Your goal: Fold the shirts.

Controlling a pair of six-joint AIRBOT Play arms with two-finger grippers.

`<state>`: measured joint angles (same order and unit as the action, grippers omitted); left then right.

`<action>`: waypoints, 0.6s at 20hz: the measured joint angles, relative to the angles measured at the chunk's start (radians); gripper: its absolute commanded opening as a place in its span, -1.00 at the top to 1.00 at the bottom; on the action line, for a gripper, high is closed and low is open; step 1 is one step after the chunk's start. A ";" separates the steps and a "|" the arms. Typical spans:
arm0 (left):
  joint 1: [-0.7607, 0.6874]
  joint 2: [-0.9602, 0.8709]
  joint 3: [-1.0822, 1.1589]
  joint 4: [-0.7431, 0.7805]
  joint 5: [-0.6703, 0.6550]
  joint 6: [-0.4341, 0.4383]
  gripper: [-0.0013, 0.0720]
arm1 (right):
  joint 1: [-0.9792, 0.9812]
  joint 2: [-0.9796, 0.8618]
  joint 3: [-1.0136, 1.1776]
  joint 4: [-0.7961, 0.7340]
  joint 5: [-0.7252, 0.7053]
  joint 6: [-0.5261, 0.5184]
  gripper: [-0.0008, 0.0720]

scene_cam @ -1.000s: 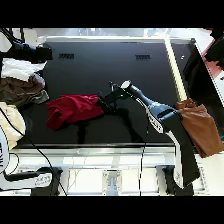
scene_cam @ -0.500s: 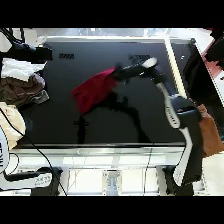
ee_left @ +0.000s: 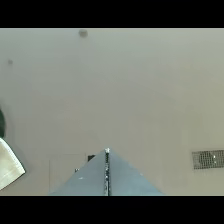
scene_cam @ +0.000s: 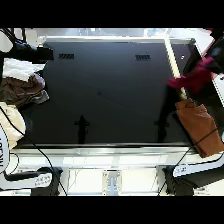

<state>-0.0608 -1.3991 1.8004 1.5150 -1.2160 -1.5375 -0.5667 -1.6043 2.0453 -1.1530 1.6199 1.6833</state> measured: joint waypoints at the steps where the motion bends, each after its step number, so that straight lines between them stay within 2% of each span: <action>1: -0.006 0.000 0.000 -0.002 0.000 0.000 0.93 | -0.047 0.025 -0.019 -0.058 0.056 -0.004 0.93; 5: -0.038 0.000 0.000 -0.005 0.000 0.000 0.93 | -0.139 0.094 -0.175 -0.216 0.162 -0.024 0.93; 12: -0.091 0.000 0.000 -0.005 0.000 0.000 0.93 | -0.172 0.142 -0.644 -0.482 0.204 -0.045 0.92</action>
<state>-0.1520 -1.3991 1.8004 1.5097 -1.2163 -1.5379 -0.7383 -1.4620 1.4017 -1.6348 1.8240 1.6382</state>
